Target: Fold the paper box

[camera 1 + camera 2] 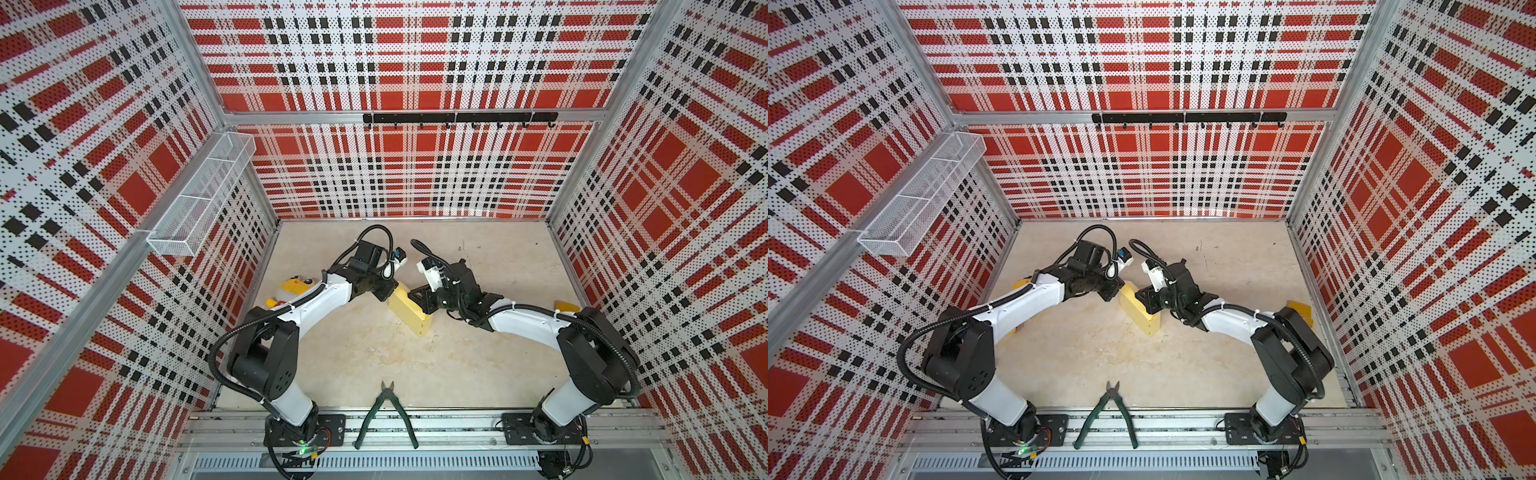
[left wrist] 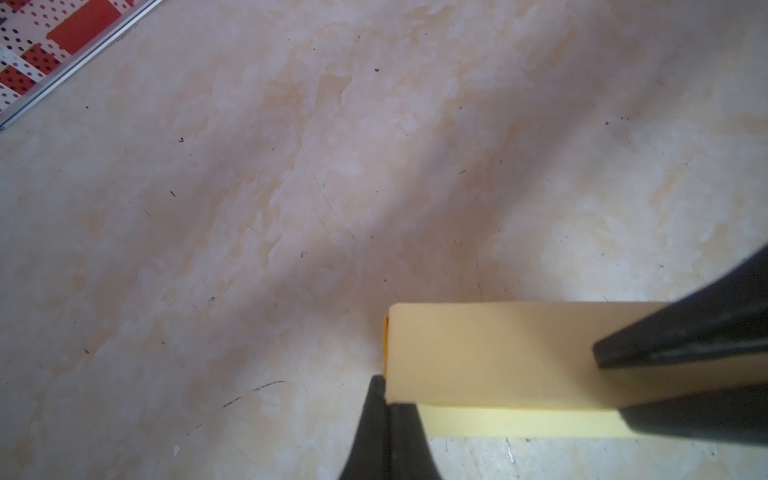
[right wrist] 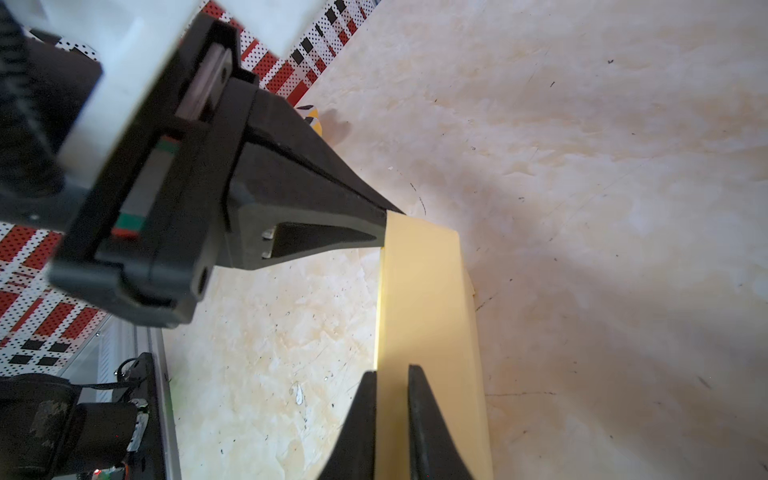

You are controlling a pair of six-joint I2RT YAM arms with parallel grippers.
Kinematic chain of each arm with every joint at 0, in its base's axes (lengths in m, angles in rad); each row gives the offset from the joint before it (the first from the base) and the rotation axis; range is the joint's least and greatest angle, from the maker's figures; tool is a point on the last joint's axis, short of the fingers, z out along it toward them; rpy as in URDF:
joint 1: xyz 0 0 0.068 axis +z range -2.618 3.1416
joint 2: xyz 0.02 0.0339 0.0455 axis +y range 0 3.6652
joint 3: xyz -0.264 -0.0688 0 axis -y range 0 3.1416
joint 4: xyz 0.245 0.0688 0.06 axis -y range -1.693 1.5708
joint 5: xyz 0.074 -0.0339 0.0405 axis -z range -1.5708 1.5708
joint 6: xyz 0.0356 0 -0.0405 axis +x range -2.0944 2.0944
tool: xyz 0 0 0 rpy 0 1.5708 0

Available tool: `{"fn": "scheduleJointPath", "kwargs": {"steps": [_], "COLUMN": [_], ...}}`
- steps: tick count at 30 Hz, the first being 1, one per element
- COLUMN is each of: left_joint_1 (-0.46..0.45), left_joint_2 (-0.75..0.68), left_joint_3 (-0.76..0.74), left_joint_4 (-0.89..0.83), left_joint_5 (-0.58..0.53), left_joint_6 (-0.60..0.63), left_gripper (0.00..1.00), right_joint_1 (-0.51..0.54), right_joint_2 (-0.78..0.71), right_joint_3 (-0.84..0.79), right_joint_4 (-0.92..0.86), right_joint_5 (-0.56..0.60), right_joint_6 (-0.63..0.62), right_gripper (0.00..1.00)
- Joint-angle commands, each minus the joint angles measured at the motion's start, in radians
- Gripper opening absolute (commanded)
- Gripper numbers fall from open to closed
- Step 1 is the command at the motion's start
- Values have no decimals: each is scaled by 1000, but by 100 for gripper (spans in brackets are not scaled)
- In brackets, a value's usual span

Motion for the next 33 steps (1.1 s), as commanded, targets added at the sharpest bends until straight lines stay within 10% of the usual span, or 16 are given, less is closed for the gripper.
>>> {"fn": "scheduleJointPath", "kwargs": {"steps": [1, 21, 33], "left_joint_1": [-24, 43, 144], "left_joint_2": [33, -108, -105], "left_joint_3": [-55, -170, 36], "left_joint_4": [-123, -52, -136], "left_joint_5": [32, 86, 302], "left_joint_6": [12, -34, -194], "left_gripper": [0, 18, 23], "right_joint_1": [51, 133, 132], "right_joint_2": [78, 198, 188], "right_joint_3": [-32, -34, -53], "right_joint_4": [-51, -53, -45], "right_joint_5": [26, 143, 166], "right_joint_6": [-38, -32, -49], "right_gripper": [14, 12, 9]}}
